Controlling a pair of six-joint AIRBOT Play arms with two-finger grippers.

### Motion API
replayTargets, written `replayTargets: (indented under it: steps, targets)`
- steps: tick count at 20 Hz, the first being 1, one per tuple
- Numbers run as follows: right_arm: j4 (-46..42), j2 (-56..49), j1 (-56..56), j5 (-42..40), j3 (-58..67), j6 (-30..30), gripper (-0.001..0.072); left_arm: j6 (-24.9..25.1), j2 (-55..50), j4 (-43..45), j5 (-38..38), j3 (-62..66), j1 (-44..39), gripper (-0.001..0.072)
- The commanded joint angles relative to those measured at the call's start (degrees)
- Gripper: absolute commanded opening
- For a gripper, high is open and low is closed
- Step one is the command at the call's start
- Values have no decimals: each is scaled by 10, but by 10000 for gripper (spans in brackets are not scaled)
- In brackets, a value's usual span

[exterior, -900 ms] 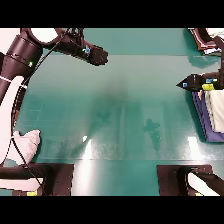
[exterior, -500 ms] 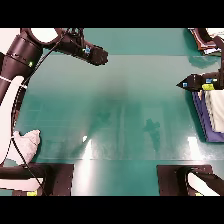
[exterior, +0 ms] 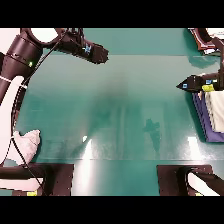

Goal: Fold the shirts.

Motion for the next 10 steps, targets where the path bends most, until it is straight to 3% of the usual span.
replayTargets:
  steps: [1,5,10]
  targets:
    - [0,0,0,4,0,0,16,1,10,7,-34,0,18,22]
    - [0,0,0,5,0,0,16,3,74,70,-215,-19,109,22]
    - [0,0,0,4,0,0,16,-4,260,176,-258,-212,247,22]
